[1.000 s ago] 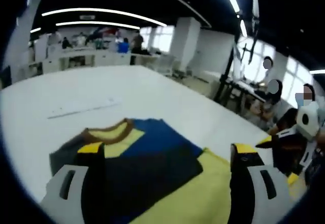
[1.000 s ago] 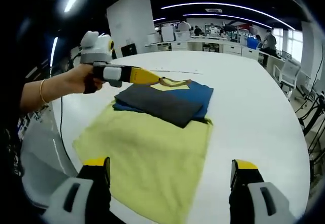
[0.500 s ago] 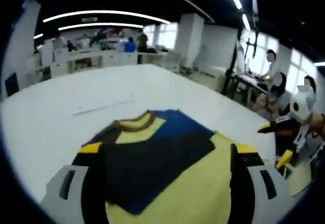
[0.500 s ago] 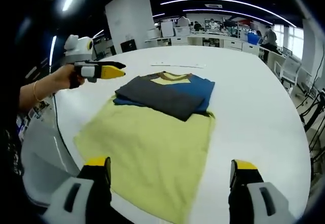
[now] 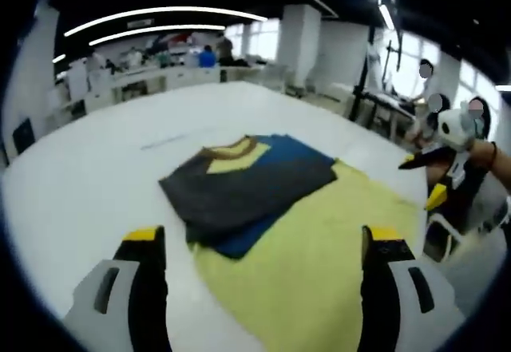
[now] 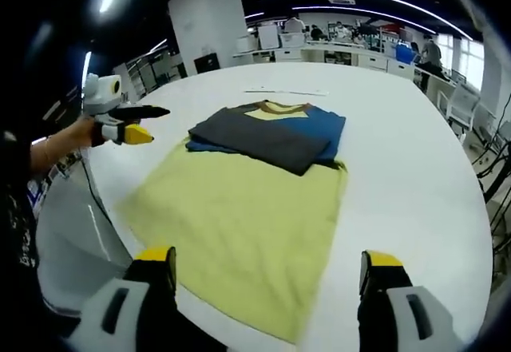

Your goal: Fold the garment on the visible template until the final outline fits inside the template.

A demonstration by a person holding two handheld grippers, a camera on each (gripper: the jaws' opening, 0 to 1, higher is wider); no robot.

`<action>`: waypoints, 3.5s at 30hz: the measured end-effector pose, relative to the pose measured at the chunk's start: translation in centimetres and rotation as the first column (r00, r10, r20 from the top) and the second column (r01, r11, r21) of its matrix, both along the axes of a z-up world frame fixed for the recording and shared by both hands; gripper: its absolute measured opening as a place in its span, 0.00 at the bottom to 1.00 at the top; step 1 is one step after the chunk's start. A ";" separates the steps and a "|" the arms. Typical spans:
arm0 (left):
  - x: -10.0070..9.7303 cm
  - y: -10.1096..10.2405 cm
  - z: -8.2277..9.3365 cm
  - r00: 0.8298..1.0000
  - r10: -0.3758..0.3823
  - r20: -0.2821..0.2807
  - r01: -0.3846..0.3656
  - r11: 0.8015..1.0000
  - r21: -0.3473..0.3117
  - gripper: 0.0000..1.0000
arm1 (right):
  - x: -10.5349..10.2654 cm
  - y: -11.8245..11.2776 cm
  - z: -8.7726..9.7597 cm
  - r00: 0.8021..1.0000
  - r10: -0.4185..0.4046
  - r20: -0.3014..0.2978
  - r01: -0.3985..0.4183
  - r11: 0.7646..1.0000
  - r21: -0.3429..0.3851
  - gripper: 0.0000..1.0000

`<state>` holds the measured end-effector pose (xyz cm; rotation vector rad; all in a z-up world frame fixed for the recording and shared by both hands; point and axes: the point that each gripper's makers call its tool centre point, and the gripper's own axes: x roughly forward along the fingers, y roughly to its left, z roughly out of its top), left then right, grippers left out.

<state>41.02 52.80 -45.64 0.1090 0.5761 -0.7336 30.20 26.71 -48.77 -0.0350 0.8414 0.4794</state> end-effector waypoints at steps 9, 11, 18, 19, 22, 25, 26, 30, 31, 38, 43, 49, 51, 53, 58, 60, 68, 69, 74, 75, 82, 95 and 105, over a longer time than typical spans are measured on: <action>-4.2 1.9 -1.5 0.998 -0.003 -0.055 0.004 1.000 0.025 0.92 | -1.5 -0.2 -0.9 1.000 0.000 -0.031 0.000 1.000 -0.012 0.95; -5.0 2.1 -2.0 0.997 0.010 -0.078 -0.009 1.000 0.012 0.91 | -1.9 -0.2 -1.3 0.999 -0.004 -0.047 0.003 1.000 -0.012 0.94; -7.9 3.7 -4.0 0.982 0.079 -0.171 -0.076 0.997 0.021 0.82 | -3.4 -0.4 -2.8 0.996 -0.006 -0.088 0.001 0.998 -0.057 0.84; -8.3 3.8 -4.3 0.979 0.094 -0.180 -0.093 0.996 0.014 0.81 | -3.4 -0.4 -2.9 0.996 -0.007 -0.088 0.002 0.998 -0.060 0.83; -10.1 4.0 -5.9 0.967 0.088 -0.238 -0.077 0.996 0.053 0.73 | -3.9 -0.6 -3.5 0.994 -0.027 -0.109 0.021 0.998 -0.051 0.77; -10.9 4.1 -6.4 0.961 0.104 -0.257 -0.092 0.994 0.057 0.65 | -4.4 -0.8 -4.1 0.990 -0.036 -0.138 0.027 0.998 -0.064 0.71; -11.2 4.2 -6.5 0.958 0.112 -0.264 -0.100 0.993 0.058 0.63 | -4.6 -0.8 -4.4 0.989 -0.033 -0.146 0.023 0.997 -0.067 0.70; -12.1 4.2 -6.9 0.953 0.112 -0.283 -0.093 0.993 0.079 0.55 | -5.1 -0.8 -4.6 0.986 -0.028 -0.163 0.020 0.999 -0.050 0.63; -12.2 4.2 -7.0 0.952 0.117 -0.283 -0.096 0.992 0.086 0.53 | -5.2 -0.8 -4.7 0.986 -0.027 -0.166 0.019 0.999 -0.049 0.61; -13.2 5.0 -7.7 0.945 0.169 -0.281 -0.122 0.976 0.178 0.35 | -5.2 -1.3 -5.0 0.987 -0.039 -0.158 0.027 0.997 -0.077 0.54; -13.5 5.5 -8.0 0.931 0.211 -0.296 -0.157 0.968 0.195 0.25 | -5.0 -2.0 -5.1 0.985 -0.081 -0.153 0.069 0.994 -0.083 0.43; -13.9 5.7 -8.1 0.912 0.251 -0.326 -0.199 0.963 0.184 0.15 | -4.9 -2.9 -5.2 0.983 -0.115 -0.145 0.101 0.990 -0.098 0.24; -14.0 5.7 -8.2 0.908 0.256 -0.330 -0.206 0.962 0.179 0.12 | -4.8 -3.2 -5.3 0.983 -0.120 -0.141 0.106 0.989 -0.104 0.20; -14.2 5.6 -8.2 0.903 0.257 -0.344 -0.207 0.962 0.176 0.09 | -4.7 -3.5 -5.4 0.982 -0.128 -0.139 0.112 0.987 -0.113 0.15; -14.2 5.7 -8.3 0.898 0.259 -0.355 -0.205 0.961 0.184 0.05 | -4.5 -3.7 -5.4 0.980 -0.142 -0.139 0.128 0.986 -0.107 0.08; -14.2 5.9 -8.3 0.894 0.263 -0.363 -0.205 0.960 0.192 0.02 | -4.5 -3.8 -5.4 0.980 -0.143 -0.136 0.129 0.985 -0.111 0.04; -14.3 5.7 -8.0 0.907 0.227 -0.355 -0.163 0.966 0.202 0.00 | -4.5 -3.6 -5.3 0.980 -0.142 -0.138 0.129 0.987 -0.096 0.00; -14.4 5.8 -7.8 0.913 0.218 -0.346 -0.152 0.966 0.208 0.00 | -4.5 -3.6 -5.3 0.981 -0.137 -0.137 0.125 0.987 -0.097 0.00; -14.6 5.9 -7.6 0.922 0.199 -0.332 -0.126 0.965 0.228 0.00 | -4.8 -3.4 -5.1 0.982 -0.125 -0.143 0.112 0.989 -0.093 0.00; -14.6 6.0 -7.5 0.922 0.200 -0.332 -0.127 0.965 0.231 0.00 | -4.9 -3.4 -5.1 0.982 -0.123 -0.144 0.111 0.990 -0.090 0.00; -14.9 6.7 -7.0 0.933 0.213 -0.292 -0.135 0.954 0.267 0.00 | -5.9 -2.6 -4.9 0.983 -0.094 -0.158 0.084 0.994 -0.072 0.00; -16.5 7.1 -6.9 0.918 0.227 -0.326 -0.139 0.952 0.272 0.00 | -7.3 -2.2 -5.1 0.984 -0.062 -0.169 0.049 0.996 -0.080 0.00; -17.8 7.5 -6.7 0.905 0.238 -0.352 -0.139 0.949 0.284 0.00 | -8.4 -1.7 -5.1 0.980 -0.040 -0.194 0.024 0.996 -0.082 0.00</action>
